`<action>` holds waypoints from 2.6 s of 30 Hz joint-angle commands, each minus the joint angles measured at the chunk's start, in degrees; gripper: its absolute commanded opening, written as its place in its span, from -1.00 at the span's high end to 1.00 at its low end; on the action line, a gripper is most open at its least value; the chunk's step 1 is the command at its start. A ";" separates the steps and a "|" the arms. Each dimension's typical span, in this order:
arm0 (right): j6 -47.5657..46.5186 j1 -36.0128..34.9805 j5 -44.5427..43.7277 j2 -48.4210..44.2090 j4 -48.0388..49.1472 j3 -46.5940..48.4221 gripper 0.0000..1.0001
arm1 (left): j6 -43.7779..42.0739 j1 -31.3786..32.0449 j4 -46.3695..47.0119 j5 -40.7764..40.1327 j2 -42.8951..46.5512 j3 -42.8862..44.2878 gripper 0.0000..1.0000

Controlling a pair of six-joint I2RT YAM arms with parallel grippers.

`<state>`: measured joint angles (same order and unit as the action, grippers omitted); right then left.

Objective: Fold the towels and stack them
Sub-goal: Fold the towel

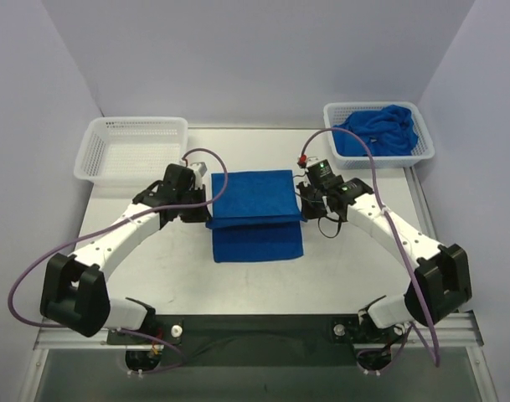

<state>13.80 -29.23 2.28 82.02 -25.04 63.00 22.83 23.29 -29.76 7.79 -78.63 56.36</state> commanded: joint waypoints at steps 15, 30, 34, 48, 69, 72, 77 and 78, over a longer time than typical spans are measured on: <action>-0.18 1.37 -7.73 -1.25 -7.48 -3.24 1.00 | -0.33 -0.61 -4.52 -1.38 1.20 -2.93 1.00; -1.24 1.64 -7.91 -9.50 -13.02 2.30 1.00 | 0.11 -0.61 -9.44 -1.55 9.37 3.06 1.00; -0.36 1.37 -6.86 -11.53 -13.90 0.90 1.00 | 0.37 -0.53 -10.23 -0.85 10.51 2.18 1.00; 3.59 1.28 -2.64 -6.09 -11.09 -9.47 1.00 | 2.92 1.49 -3.38 1.61 6.13 -9.59 1.00; 6.50 0.67 3.42 3.68 -8.45 -14.66 0.61 | 6.44 5.98 2.78 2.75 -1.45 -17.33 0.64; 6.76 0.49 4.39 1.14 -10.72 -14.75 0.38 | 7.40 6.07 1.55 3.45 2.51 -17.77 0.35; 7.29 -0.03 4.83 -4.49 -14.34 -14.75 0.34 | 9.77 7.30 0.14 6.44 9.79 -18.65 -0.46; 7.20 -0.29 4.84 -6.50 -14.25 -14.23 0.30 | 10.13 7.73 0.23 6.79 10.51 -18.74 -0.52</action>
<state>20.60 -28.97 8.16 80.93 -34.15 48.14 31.31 30.04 -28.69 12.86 -71.83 37.52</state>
